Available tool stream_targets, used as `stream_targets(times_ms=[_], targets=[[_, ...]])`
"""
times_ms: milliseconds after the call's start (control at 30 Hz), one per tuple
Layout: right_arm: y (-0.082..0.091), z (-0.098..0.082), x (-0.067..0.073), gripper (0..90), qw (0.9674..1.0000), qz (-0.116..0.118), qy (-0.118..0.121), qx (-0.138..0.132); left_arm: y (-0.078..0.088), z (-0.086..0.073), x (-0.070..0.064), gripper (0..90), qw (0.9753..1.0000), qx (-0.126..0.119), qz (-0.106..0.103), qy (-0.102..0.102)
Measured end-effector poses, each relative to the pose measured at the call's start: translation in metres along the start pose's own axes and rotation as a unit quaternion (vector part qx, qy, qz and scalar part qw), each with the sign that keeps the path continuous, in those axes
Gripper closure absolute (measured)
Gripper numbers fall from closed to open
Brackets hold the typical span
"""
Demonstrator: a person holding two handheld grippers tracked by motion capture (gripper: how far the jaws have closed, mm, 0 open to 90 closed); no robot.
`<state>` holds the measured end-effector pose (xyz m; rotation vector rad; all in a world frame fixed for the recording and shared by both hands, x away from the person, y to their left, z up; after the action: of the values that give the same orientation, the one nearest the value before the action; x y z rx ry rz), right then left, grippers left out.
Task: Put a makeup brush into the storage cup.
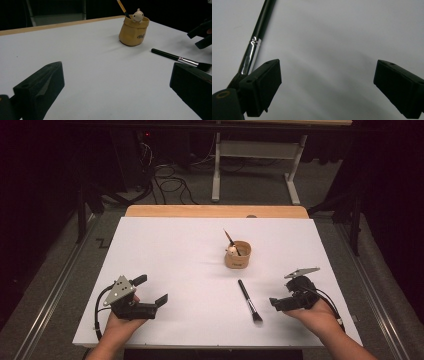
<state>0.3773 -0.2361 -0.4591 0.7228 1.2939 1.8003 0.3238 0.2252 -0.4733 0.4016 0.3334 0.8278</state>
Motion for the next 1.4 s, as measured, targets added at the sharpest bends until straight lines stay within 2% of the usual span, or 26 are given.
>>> stream_targets(times_ms=[67,167,300,533,833,1033,1167,1200,1267,1333,1400], targets=[[0.000,0.000,0.001,9.6,0.9999,-0.004,0.004,0.012,0.000,0.000,0.000,0.3,1.0000,0.000,-0.001,0.000],[0.001,0.001,0.003,10.5,0.9996,0.002,0.005,0.029,0.000,0.000,0.000,0.3,1.0000,0.001,-0.001,-0.002],[-0.001,0.000,0.008,12.0,0.9980,0.001,0.020,0.061,0.001,0.000,0.000,0.4,1.0000,-0.002,0.000,-0.001],[-0.004,0.004,0.015,14.6,0.9955,0.009,0.027,0.091,0.001,0.001,0.001,0.4,1.0000,-0.002,-0.001,-0.002],[-0.003,0.014,0.021,17.3,0.9898,-0.011,0.040,0.136,0.002,0.001,0.000,0.4,1.0000,-0.004,-0.003,-0.001],[0.003,0.025,0.026,20.4,0.9880,-0.004,0.047,0.147,0.002,0.001,0.001,0.4,1.0000,-0.002,-0.002,-0.004],[0.010,0.035,0.032,23.4,0.9886,0.002,0.047,0.143,0.000,0.001,0.000,0.4,1.0000,-0.002,-0.003,-0.003],[0.011,0.037,0.035,23.9,0.9887,0.003,0.037,0.145,0.000,0.001,0.000,0.3,1.0000,-0.002,-0.003,-0.003],[0.011,0.040,0.039,24.2,0.9885,0.006,0.051,0.142,0.001,0.001,0.001,0.4,1.0000,-0.003,-0.004,-0.003],[0.011,0.043,0.045,27.2,0.9888,0.007,0.047,0.142,0.001,0.001,0.001,0.3,1.0000,-0.002,-0.005,-0.003],[0.009,0.046,0.050,28.7,0.9884,0.010,0.057,0.140,0.001,0.000,0.001,0.3,1.0000,-0.004,-0.005,0.000]])
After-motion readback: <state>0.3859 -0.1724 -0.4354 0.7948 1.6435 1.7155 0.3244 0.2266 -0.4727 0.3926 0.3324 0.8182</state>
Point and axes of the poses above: each handheld gripper's, and its own axes: y roughly backward along the jaws, z roughly out of its top, x roughly to its left, the point moved 2 cm from there along -y, roughly forward along the jaws, and after that the axes turned 11 degrees about x, right-handed, at the moved point
